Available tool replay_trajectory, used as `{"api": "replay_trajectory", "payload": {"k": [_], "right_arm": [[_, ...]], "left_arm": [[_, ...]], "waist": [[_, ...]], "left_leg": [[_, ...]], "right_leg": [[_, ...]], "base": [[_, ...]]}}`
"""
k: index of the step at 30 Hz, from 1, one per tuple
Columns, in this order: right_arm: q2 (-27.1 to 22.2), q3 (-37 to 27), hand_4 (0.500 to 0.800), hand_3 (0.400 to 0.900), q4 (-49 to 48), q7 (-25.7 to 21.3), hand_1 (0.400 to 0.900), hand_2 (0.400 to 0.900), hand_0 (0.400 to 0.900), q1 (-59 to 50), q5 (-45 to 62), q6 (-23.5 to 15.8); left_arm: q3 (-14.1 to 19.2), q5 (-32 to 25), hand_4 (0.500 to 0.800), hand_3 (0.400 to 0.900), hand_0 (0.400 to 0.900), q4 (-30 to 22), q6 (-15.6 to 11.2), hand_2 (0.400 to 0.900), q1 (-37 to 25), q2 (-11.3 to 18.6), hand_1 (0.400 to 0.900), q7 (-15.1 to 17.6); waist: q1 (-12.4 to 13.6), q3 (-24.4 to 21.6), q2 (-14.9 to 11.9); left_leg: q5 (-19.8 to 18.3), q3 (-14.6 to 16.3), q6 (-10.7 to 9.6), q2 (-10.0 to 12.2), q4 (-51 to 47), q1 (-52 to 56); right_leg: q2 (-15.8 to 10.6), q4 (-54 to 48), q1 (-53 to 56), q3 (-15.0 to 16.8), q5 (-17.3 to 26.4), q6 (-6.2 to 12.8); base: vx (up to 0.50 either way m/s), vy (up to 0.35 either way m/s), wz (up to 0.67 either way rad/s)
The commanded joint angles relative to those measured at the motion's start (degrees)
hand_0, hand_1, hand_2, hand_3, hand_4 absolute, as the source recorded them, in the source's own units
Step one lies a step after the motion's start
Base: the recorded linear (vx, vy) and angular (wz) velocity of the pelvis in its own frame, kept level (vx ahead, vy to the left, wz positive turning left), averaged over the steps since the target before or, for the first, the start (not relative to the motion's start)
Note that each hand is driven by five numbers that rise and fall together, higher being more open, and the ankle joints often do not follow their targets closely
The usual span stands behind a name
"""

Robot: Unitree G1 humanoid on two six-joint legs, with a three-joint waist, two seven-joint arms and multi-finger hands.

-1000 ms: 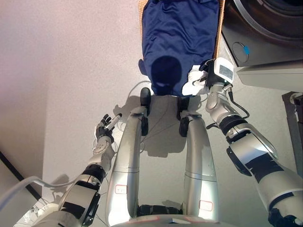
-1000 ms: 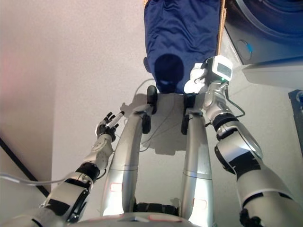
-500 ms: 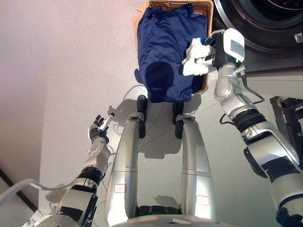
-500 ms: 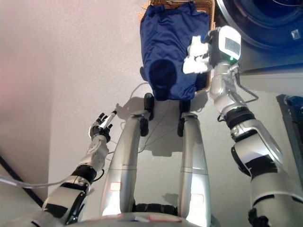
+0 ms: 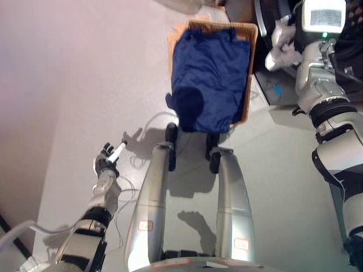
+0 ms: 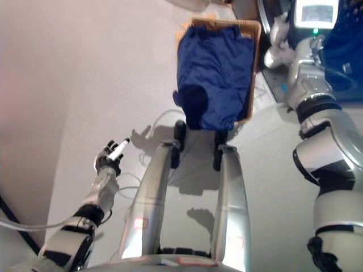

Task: Put the clothes in the basket into the washing machine.

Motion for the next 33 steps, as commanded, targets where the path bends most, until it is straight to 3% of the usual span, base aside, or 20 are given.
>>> {"api": "replay_trajectory", "payload": {"k": [1, 8, 16, 20, 22, 27, 29, 30, 31, 33], "right_arm": [[-7.11, 3.59, 0.500, 0.400, 0.38, -3.50, 0.400, 0.400, 0.400, -4.66, -3.90, 3.21], [-11.22, 8.61, 0.500, 0.400, 1.15, -3.94, 0.400, 0.400, 0.400, -9.92, -6.70, 4.92], [-13.93, 11.17, 0.500, 0.400, 0.90, -4.97, 0.400, 0.400, 0.400, -13.20, -7.25, 6.36], [-15.21, 14.25, 0.500, 0.400, 0.98, -5.73, 0.400, 0.400, 0.400, -15.53, -9.25, 7.75], [-16.87, 18.19, 0.500, 0.400, 0.72, -8.32, 0.400, 0.400, 0.400, -19.20, -12.00, 9.30], [-18.58, 25.14, 0.500, 0.400, 0.00, -5.50, 0.400, 0.400, 0.400, -21.61, -19.30, 10.55], [-18.43, 22.23, 0.500, 0.400, 1.07, -6.10, 0.400, 0.400, 0.400, -19.81, -17.98, 10.60], [-18.38, 22.41, 0.500, 0.400, 1.33, -2.86, 0.400, 0.400, 0.400, -18.13, -19.36, 9.47], [-17.97, 23.81, 0.500, 0.400, 0.72, -4.00, 0.400, 0.400, 0.400, -19.34, -20.30, 9.91], [-17.36, 20.73, 0.500, 0.400, -0.17, -5.29, 0.400, 0.400, 0.400, -19.22, -16.90, 9.82]], "left_arm": [[-0.75, -1.97, 0.800, 0.900, 0.900, 2.83, -1.74, 0.900, 4.68, 0.75, 0.900, 0.12], [-0.87, -2.61, 0.800, 0.900, 0.900, 3.31, -1.26, 0.900, 5.04, -0.29, 0.900, -0.53], [-1.44, -2.59, 0.800, 0.900, 0.900, 4.64, -0.64, 0.900, 4.74, -1.28, 0.900, -0.99], [-1.54, -2.33, 0.800, 0.900, 0.900, 4.94, -0.65, 0.900, 4.97, -1.19, 0.900, -1.10], [-1.71, -1.57, 0.800, 0.900, 0.900, 4.92, -1.07, 0.900, 5.47, -0.74, 0.900, -0.87], [-0.83, -2.64, 0.800, 0.900, 0.900, 5.23, -1.30, 0.900, 6.52, -0.59, 0.900, -1.25], [-1.51, -2.14, 0.800, 0.900, 0.900, 5.02, -1.80, 0.900, 6.64, -1.62, 0.900, -1.26], [-1.06, -2.73, 0.800, 0.900, 0.900, 5.38, -1.50, 0.900, 6.79, -1.68, 0.900, -1.30], [-1.18, -2.21, 0.800, 0.900, 0.900, 5.16, -1.42, 0.900, 6.36, -1.25, 0.900, -1.58], [-0.88, -2.95, 0.800, 0.900, 0.900, 4.59, -1.91, 0.900, 6.05, -1.36, 0.900, -1.02]], "waist": [[-0.06, -2.30, 2.83], [0.24, -1.64, 3.12], [0.41, -0.69, 2.91], [0.15, -0.61, 2.73], [0.18, -1.05, 2.53], [0.09, -1.39, 2.23], [0.21, -1.10, 2.56], [-0.02, -1.70, 2.25], [-0.10, -1.80, 2.13], [0.03, -1.73, 2.26]], "left_leg": [[-4.15, -0.95, -1.09, -0.41, 2.53, -0.55], [-5.23, -0.64, -1.60, -0.93, 4.28, -1.05], [-9.00, -0.12, -1.90, -1.74, 8.68, -0.58], [-9.05, -0.20, -2.21, -2.13, 7.96, 0.54], [-8.75, -0.21, -2.45, -2.34, 6.23, 1.37], [-8.15, -0.37, -2.64, -2.37, 5.57, 1.04], [-8.10, -0.36, -2.68, -2.36, 4.61, 1.68], [-8.03, -0.21, -2.55, -2.37, 5.18, 0.44], [-8.13, -0.20, -2.52, -2.40, 5.34, 0.38], [-8.14, -0.26, -2.59, -2.35, 5.53, 0.45]], "right_leg": [[0.11, 1.17, -1.84, -1.36, -1.60, 2.95], [-0.19, 5.14, -3.52, -1.22, -4.32, 2.52], [-1.44, 11.19, -3.96, -0.64, -9.60, 1.07], [-1.92, 11.02, -3.25, -0.12, -9.99, 1.09], [-2.38, 10.34, -3.11, 0.15, -9.79, 1.15], [-2.04, 9.95, -3.84, 0.27, -9.19, 1.24], [-1.84, 9.27, -3.52, 0.63, -8.95, 1.45], [-1.75, 9.80, -4.71, 0.71, -8.59, 1.50], [-1.74, 9.90, -4.73, 0.69, -8.73, 1.45], [-1.61, 9.79, -4.50, 0.53, -8.74, 1.49]], "base": [[0.07, -0.088, 0.16], [0.11, -0.096, 0.14], [0.16, -0.082, 0.12], [0.12, -0.041, 0.14], [0.13, -0.039, 0.13], [0.06, -0.027, 0.01], [0.03, 0.002, -0.02], [0.02, 0.013, -0.07], [0.01, 0.018, -0.09], [0.02, 0.012, -0.07]]}}
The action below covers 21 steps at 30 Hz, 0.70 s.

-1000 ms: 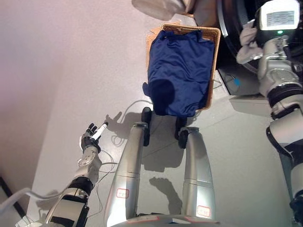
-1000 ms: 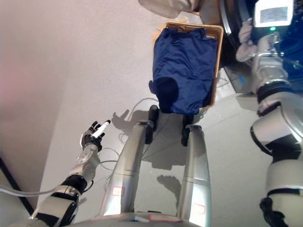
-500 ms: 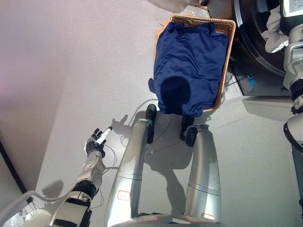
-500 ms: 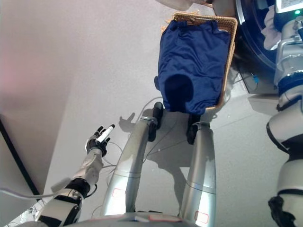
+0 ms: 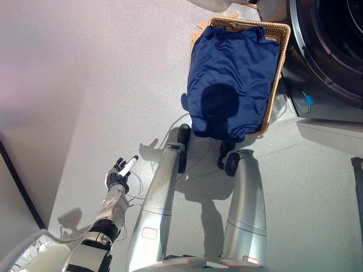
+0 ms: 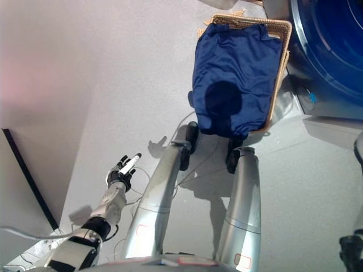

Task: Put the clothes in the basket into the washing machine.

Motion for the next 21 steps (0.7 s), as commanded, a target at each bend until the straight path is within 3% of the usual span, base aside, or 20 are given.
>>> {"api": "replay_trajectory", "payload": {"k": [1, 4, 5, 6, 7, 8, 15, 21], "right_arm": [[-1.52, 0.42, 0.500, 0.400, -1.64, -3.42, 0.400, 0.400, 0.400, -3.63, 2.41, 4.44], [-0.24, 0.07, 0.500, 0.400, -2.81, -4.29, 0.400, 0.400, 0.400, -4.20, 3.43, 4.84], [0.34, 0.04, 0.521, 0.435, -2.84, -3.95, 0.435, 0.435, 0.435, -4.50, 3.58, 4.59], [1.06, -0.34, 0.641, 0.635, -2.74, -4.04, 0.635, 0.635, 0.635, -4.58, 3.94, 4.55], [1.40, -0.55, 0.738, 0.796, -2.57, -3.76, 0.796, 0.796, 0.796, -4.19, 3.95, 4.69], [2.04, -0.85, 0.800, 0.900, -2.56, -3.29, 0.900, 0.900, 0.900, -3.58, 3.88, 4.62], [4.47, -3.70, 0.800, 0.900, -1.15, 1.33, 0.900, 0.900, 0.900, -1.46, 6.01, 2.96], [5.84, -3.82, 0.800, 0.900, -0.61, 1.95, 0.900, 0.900, 0.900, -0.53, 5.71, 2.95]], "left_arm": [[1.61, -0.63, 0.800, 0.900, 0.900, 2.53, -2.12, 0.900, 3.81, 2.17, 0.900, 1.15], [2.04, -0.83, 0.800, 0.900, 0.900, 2.76, -2.19, 0.900, 4.35, 2.14, 0.900, 1.04], [2.24, -1.04, 0.800, 0.900, 0.900, 3.14, -2.20, 0.900, 4.28, 2.14, 0.900, 1.11], [2.04, -0.62, 0.800, 0.900, 0.900, 3.47, -2.25, 0.900, 4.40, 2.10, 0.900, 1.06], [2.13, -0.40, 0.800, 0.900, 0.900, 3.95, -2.23, 0.900, 4.41, 2.03, 0.900, 1.04], [2.23, -0.14, 0.800, 0.900, 0.900, 4.07, -2.12, 0.900, 4.25, 2.20, 0.900, 0.94], [3.70, 0.18, 0.800, 0.900, 0.900, 5.58, -2.01, 0.900, 3.09, 4.02, 0.900, 0.74], [5.29, 0.08, 0.800, 0.900, 0.900, 7.27, -1.89, 0.900, 2.83, 4.77, 0.900, 0.66]], "waist": [[-2.46, -1.65, 1.01], [-2.67, -1.60, 1.02], [-2.65, -1.64, 0.93], [-2.70, -1.65, 0.84], [-2.74, -1.66, 0.73], [-2.78, -1.46, 0.70], [-2.83, -1.31, 0.40], [-2.50, -0.63, 0.18]], "left_leg": [[-6.77, -0.64, 0.30, -0.42, 2.55, 5.33], [-6.67, -0.72, 0.50, -0.34, 1.74, 5.73], [-6.65, -0.70, 0.53, -0.35, 1.75, 5.72], [-6.63, -0.63, 0.59, -0.26, 1.73, 5.85], [-6.68, -0.63, 0.64, -0.18, 1.74, 5.96], [-6.68, -0.65, 0.67, -0.09, 1.67, 6.34], [-6.40, -1.04, 1.01, 0.08, 0.82, 7.82], [-6.22, -1.19, 1.46, 0.23, -0.73, 9.94]], "right_leg": [[1.43, -0.81, 3.77, 0.58, -2.65, 4.76], [1.64, -1.49, 4.20, 0.55, -2.35, 4.74], [1.71, -1.64, 4.22, 0.56, -2.17, 4.78], [1.90, -1.75, 4.33, 0.63, -1.85, 4.88], [1.98, -1.83, 4.40, 0.65, -1.70, 4.94], [2.12, -2.23, 4.92, 0.63, -1.54, 4.94], [1.96, -4.20, 7.34, 0.30, -0.46, 5.11], [2.12, -6.40, 9.85, 0.29, 0.57, 5.34]], "base": [[0.02, 0.016, -0.08], [-0.01, 0.028, -0.06], [-0.02, 0.035, -0.08], [-0.02, 0.039, -0.11], [-0.03, 0.049, -0.15], [-0.03, 0.047, -0.12], [-0.04, 0.048, -0.05], [-0.04, 0.062, -0.08]]}}
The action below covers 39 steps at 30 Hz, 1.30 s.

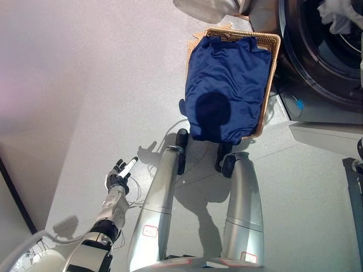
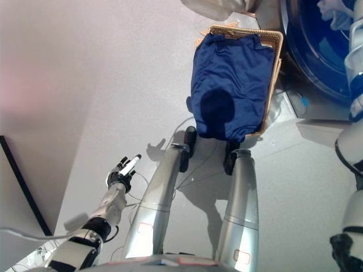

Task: Put the clothes in the basket into the washing machine.

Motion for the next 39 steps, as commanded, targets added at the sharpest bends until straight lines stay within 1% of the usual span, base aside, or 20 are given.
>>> {"api": "replay_trajectory", "payload": {"k": [1, 4, 6, 10, 11, 13, 14, 16, 17, 20, 21, 23, 25, 27, 28, 29, 32, 33, 35, 39], "right_arm": [[1.11, -1.20, 0.800, 0.900, 0.51, -2.36, 0.900, 0.900, 0.900, -3.31, 0.89, 3.60], [2.55, -3.14, 0.800, 0.900, -0.63, -3.36, 0.900, 0.900, 0.900, -1.42, 1.36, 3.66], [3.89, -4.55, 0.800, 0.900, -3.82, -3.74, 0.900, 0.900, 0.900, 0.26, 1.12, 3.74], [6.22, -13.87, 0.800, 0.900, -19.10, -4.36, 0.900, 0.900, 0.900, 8.39, 5.27, 1.79], [7.09, -17.83, 0.800, 0.900, -24.82, -4.61, 0.900, 0.900, 0.900, 12.20, 8.60, -0.25], [9.33, -24.41, 0.800, 0.900, -32.07, -4.25, 0.900, 0.900, 0.900, 18.69, 16.14, -3.89], [11.51, -27.85, 0.800, 0.900, -35.88, -3.46, 0.900, 0.900, 0.900, 23.31, 21.45, -6.84], [15.19, -31.68, 0.800, 0.900, -39.86, -1.07, 0.900, 0.900, 0.900, 30.14, 28.03, -10.44], [18.52, -34.43, 0.800, 0.900, -41.15, -0.19, 0.900, 0.900, 0.900, 34.58, 32.57, -12.19], [26.22, -38.69, 0.800, 0.900, -39.85, 3.96, 0.900, 0.900, 0.900, 43.84, 40.99, -14.76], [30.36, -41.34, 0.800, 0.900, -38.73, 4.51, 0.900, 0.900, 0.900, 48.13, 45.21, -16.00], [35.35, -43.67, 0.800, 0.900, -34.66, 6.76, 0.900, 0.900, 0.900, 53.83, 49.32, -16.39], [38.23, -45.68, 0.800, 0.900, -30.42, 8.64, 0.900, 0.900, 0.900, 58.42, 52.23, -16.78], [39.47, -47.12, 0.800, 0.900, -24.86, 10.03, 0.900, 0.900, 0.900, 62.53, 52.95, -16.06], [39.48, -47.12, 0.800, 0.900, -24.84, 10.03, 0.900, 0.900, 0.900, 62.56, 52.94, -16.09], [40.33, -49.28, 0.800, 0.900, -18.98, 10.49, 0.900, 0.900, 0.900, 66.38, 52.50, -15.29], [40.83, -51.96, 0.800, 0.900, -11.35, 10.53, 0.900, 0.900, 0.900, 70.35, 50.87, -13.74], [40.84, -51.96, 0.800, 0.900, -11.34, 10.53, 0.900, 0.900, 0.900, 70.37, 50.87, -13.75], [41.20, -55.80, 0.800, 0.900, -6.35, 10.06, 0.900, 0.900, 0.900, 73.64, 51.32, -12.85], [42.29, -61.35, 0.800, 0.900, -1.77, 10.51, 0.900, 0.900, 0.900, 77.40, 56.26, -12.63]], "left_arm": [[4.16, -0.10, 0.800, 0.900, 0.900, 5.00, -1.81, 0.900, 2.32, 4.77, 0.900, 0.75], [4.43, 0.17, 0.800, 0.900, 0.900, 5.15, -1.91, 0.900, 1.88, 4.65, 0.900, 1.06], [4.80, 0.36, 0.800, 0.900, 0.900, 4.98, -1.95, 0.900, 1.50, 4.75, 0.900, 1.35], [6.32, 0.94, 0.800, 0.900, 0.900, 3.96, -1.55, 0.900, 1.55, 4.57, 0.900, 2.15], [6.74, 1.38, 0.800, 0.900, 0.900, 4.02, -1.09, 0.900, 1.82, 4.29, 0.900, 2.14], [7.46, 2.03, 0.800, 0.900, 0.900, 4.53, -0.58, 0.900, 2.05, 4.14, 0.900, 2.24], [7.69, 2.77, 0.800, 0.900, 0.900, 5.07, -0.05, 0.900, 2.34, 3.66, 0.900, 2.02], [8.23, 4.38, 0.800, 0.900, 0.900, 6.51, 0.99, 0.900, 2.83, 3.66, 0.900, 1.55], [8.85, 5.07, 0.800, 0.900, 0.900, 7.40, 1.51, 0.900, 3.13, 3.28, 0.900, 1.12], [10.28, 7.15, 0.800, 0.900, 0.900, 10.13, 3.04, 0.900, 4.06, 2.87, 0.900, 0.51], [10.42, 8.03, 0.800, 0.900, 0.900, 10.87, 3.39, 0.900, 4.57, 2.30, 0.900, 0.49], [10.73, 10.34, 0.800, 0.900, 0.900, 12.48, 4.42, 0.900, 5.44, 1.31, 0.900, -0.09], [10.70, 12.63, 0.800, 0.900, 0.900, 13.74, 5.18, 0.900, 6.04, 0.54, 0.900, -0.79], [10.44, 15.40, 0.800, 0.900, 0.900, 14.98, 6.10, 0.900, 6.80, 0.24, 0.900, -1.27], [10.42, 15.41, 0.800, 0.900, 0.900, 14.97, 6.10, 0.900, 6.84, 0.24, 0.900, -1.27], [10.09, 18.24, 0.800, 0.900, 0.900, 16.36, 6.77, 0.900, 7.49, 0.03, 0.900, -1.98], [9.77, 21.33, 0.800, 0.900, 0.900, 17.99, 7.57, 0.900, 8.34, -0.05, 0.900, -2.35], [9.75, 21.33, 0.800, 0.900, 0.900, 17.99, 7.57, 0.900, 8.36, -0.05, 0.900, -2.35], [10.17, 22.34, 0.800, 0.900, 0.900, 18.83, 7.84, 0.900, 9.27, -0.05, 0.900, -2.62], [11.30, 22.77, 0.800, 0.900, 0.900, 20.36, 8.18, 0.900, 10.98, -0.31, 0.900, -2.93]], "waist": [[-2.13, -0.74, -0.07], [-2.13, -0.12, -0.01], [-2.19, 0.21, 0.01], [-2.67, 0.81, -0.14], [-3.09, 1.18, -0.12], [-3.53, 1.57, -0.30], [-3.82, 1.76, -0.36], [-3.89, 1.65, -0.85], [-3.90, 1.82, -0.93], [-3.69, 0.93, -1.45], [-3.73, 0.84, -1.56], [-3.86, -0.52, -1.96], [-4.29, -2.54, -2.24], [-4.71, -4.58, -2.54], [-4.74, -4.31, -2.53], [-5.08, -6.49, -2.71], [-5.43, -8.79, -2.71], [-5.42, -8.62, -2.69], [-5.81, -11.15, -2.70], [-6.40, -13.61, -2.50]], "left_leg": [[-5.32, -0.03, 1.00, -0.10, -1.26, 6.64], [-4.67, -0.05, 1.26, 0.11, -3.81, 9.17], [-3.83, 0.19, 1.37, 0.17, -6.31, 11.25], [-2.28, 0.39, 1.83, 0.30, -12.02, 17.30], [-1.79, 0.28, 1.99, 0.20, -13.84, 19.78], [-1.17, 0.26, 2.25, 0.04, -16.58, 23.55], [-0.91, 0.19, 2.41, -0.08, -18.28, 25.95], [-0.34, -0.06, 2.67, -0.23, -20.66, 29.78], [-0.21, -0.17, 2.77, -0.25, -22.23, 32.51], [0.15, -0.29, 3.01, -0.47, -25.43, 38.38], [0.38, -0.38, 2.99, -0.39, -27.45, 41.77], [0.86, -0.21, 2.92, -0.25, -31.11, 46.88], [1.63, -0.13, 2.80, -0.18, -34.50, 50.83], [2.54, -0.36, 2.59, -0.08, -38.85, 55.65], [2.68, -0.43, 2.59, -0.08, -39.24, 56.20], [3.56, -0.55, 2.47, -0.07, -43.10, 59.98], [4.64, -0.66, 2.34, 0.09, -48.28, 65.29], [4.74, -0.69, 2.33, 0.10, -48.54, 65.65], [5.65, -0.35, 2.42, 0.88, -52.38, 68.95], [6.83, 0.61, 2.42, 1.67, -57.05, 73.22]], "right_leg": [[1.39, -4.27, 4.96, 1.34, 0.34, 4.28], [1.56, -7.40, 7.69, 1.41, 1.66, 4.50], [1.78, -9.97, 9.86, 1.52, 2.80, 4.59], [2.24, -16.67, 16.43, 1.58, 5.55, 5.21], [2.27, -18.95, 19.38, 1.60, 6.36, 5.42], [2.20, -22.34, 23.65, 1.50, 7.65, 5.73], [2.25, -24.32, 26.35, 1.36, 8.13, 5.92], [2.23, -27.68, 30.89, 0.81, 9.10, 6.23], [2.36, -29.97, 34.11, 0.51, 9.52, 6.43], [2.45, -34.96, 40.98, -0.25, 10.98, 7.00], [2.59, -37.39, 44.65, -0.62, 11.60, 7.28], [2.84, -41.30, 49.84, -1.03, 12.67, 7.80], [3.05, -44.93, 54.01, -1.42, 13.51, 8.27], [3.13, -48.73, 58.59, -1.90, 14.27, 8.62], [3.12, -49.07, 59.12, -1.96, 14.38, 8.62], [3.32, -52.42, 62.68, -2.32, 15.05, 8.94], [3.65, -57.31, 67.72, -2.82, 16.08, 9.14], [3.67, -57.55, 68.07, -2.85, 16.17, 9.13], [3.69, -60.74, 70.88, -3.04, 17.03, 9.20], [3.80, -64.67, 74.39, -2.47, 18.19, 9.07]], "base": [[-0.02, 0.059, -0.10], [-0.04, 0.077, -0.11], [-0.04, 0.097, -0.16], [-0.04, 0.119, -0.19], [-0.02, 0.124, -0.06], [-0.03, 0.135, -0.03], [-0.03, 0.143, -0.04], [-0.01, 0.130, -0.03], [0.00, 0.121, -0.03], [0.02, 0.114, -0.06], [0.05, 0.105, -0.09], [0.07, 0.093, -0.11], [0.06, 0.074, -0.07], [0.05, 0.045, -0.02], [0.00, 0.000, 0.00], [0.03, 0.015, 0.01], [0.01, 0.004, 0.01], [0.00, 0.000, 0.00], [0.02, -0.044, -0.04], [0.02, -0.042, -0.09]]}}
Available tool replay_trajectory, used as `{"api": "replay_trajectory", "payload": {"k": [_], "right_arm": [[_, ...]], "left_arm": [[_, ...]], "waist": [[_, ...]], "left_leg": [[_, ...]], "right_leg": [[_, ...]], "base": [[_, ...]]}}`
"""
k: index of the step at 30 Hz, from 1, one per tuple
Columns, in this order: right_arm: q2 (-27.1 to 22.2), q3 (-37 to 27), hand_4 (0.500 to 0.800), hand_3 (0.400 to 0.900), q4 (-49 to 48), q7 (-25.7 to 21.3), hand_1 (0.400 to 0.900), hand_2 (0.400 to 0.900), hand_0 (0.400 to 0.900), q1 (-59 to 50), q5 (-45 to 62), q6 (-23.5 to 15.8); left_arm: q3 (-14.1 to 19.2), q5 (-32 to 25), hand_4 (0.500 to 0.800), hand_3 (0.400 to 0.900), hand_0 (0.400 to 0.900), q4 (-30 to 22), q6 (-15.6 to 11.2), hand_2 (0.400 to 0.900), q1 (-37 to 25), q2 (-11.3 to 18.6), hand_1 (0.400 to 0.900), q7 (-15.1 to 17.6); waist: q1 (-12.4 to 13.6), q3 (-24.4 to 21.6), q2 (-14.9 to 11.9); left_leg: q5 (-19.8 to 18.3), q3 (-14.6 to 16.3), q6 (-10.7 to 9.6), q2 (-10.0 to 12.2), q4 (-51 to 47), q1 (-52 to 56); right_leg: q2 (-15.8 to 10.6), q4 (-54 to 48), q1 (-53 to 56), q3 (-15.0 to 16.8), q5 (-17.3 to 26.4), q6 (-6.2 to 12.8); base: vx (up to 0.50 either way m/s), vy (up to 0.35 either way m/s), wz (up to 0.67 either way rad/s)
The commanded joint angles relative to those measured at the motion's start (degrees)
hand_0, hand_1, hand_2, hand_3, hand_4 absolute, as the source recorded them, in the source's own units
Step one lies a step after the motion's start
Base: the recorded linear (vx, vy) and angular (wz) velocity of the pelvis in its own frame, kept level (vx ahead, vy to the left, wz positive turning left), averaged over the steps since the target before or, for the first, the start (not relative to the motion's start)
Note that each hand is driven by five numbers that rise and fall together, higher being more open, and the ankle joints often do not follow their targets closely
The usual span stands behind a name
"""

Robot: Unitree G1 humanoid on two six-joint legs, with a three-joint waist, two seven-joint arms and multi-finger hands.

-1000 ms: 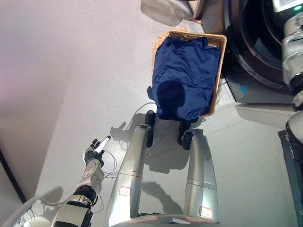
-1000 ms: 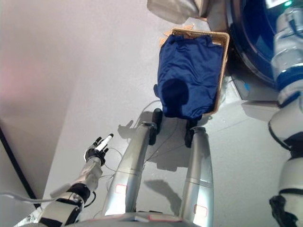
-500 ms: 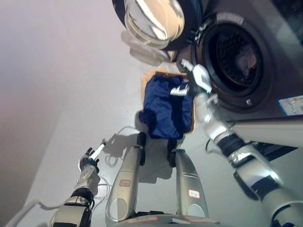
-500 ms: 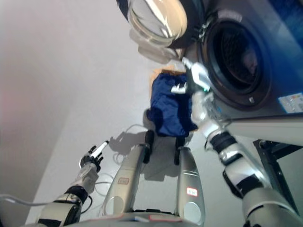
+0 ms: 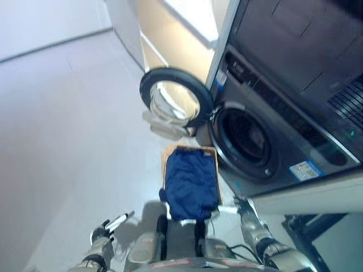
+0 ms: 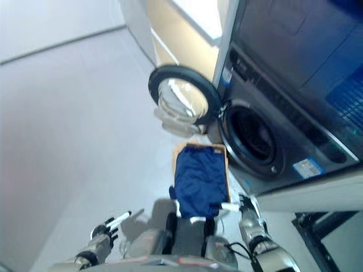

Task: Put the clothes in the basket into the washing machine.

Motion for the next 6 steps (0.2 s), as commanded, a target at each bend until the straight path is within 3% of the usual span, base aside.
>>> {"api": "replay_trajectory", "payload": {"k": [1, 6], "right_arm": [[-1.28, -3.48, 0.800, 0.900, 1.07, -0.06, 0.900, 0.900, 0.900, -1.22, 4.57, -1.16], [-0.70, -10.16, 0.800, 0.900, 6.53, 1.84, 0.900, 0.900, 0.900, 2.38, 12.44, -0.25]], "left_arm": [[0.16, 2.61, 0.800, 0.900, 0.900, 4.10, 0.12, 0.900, -0.13, 0.23, 0.900, 0.15], [1.61, 2.87, 0.800, 0.900, 0.900, 6.10, 1.30, 0.900, 1.52, -0.14, 0.900, -0.80]], "waist": [[-0.22, -2.36, 2.75], [-0.86, -4.74, 3.03]], "left_leg": [[-1.63, -0.15, -2.99, 1.09, -5.49, 3.46], [-1.51, 0.12, -3.16, 1.66, -7.53, 6.66]], "right_leg": [[1.95, 0.62, -1.24, -0.22, 0.26, 1.98], [2.33, -0.86, 1.82, -0.31, -0.28, 1.63]], "base": [[0.03, -0.052, -0.08], [0.04, -0.056, -0.02]]}}
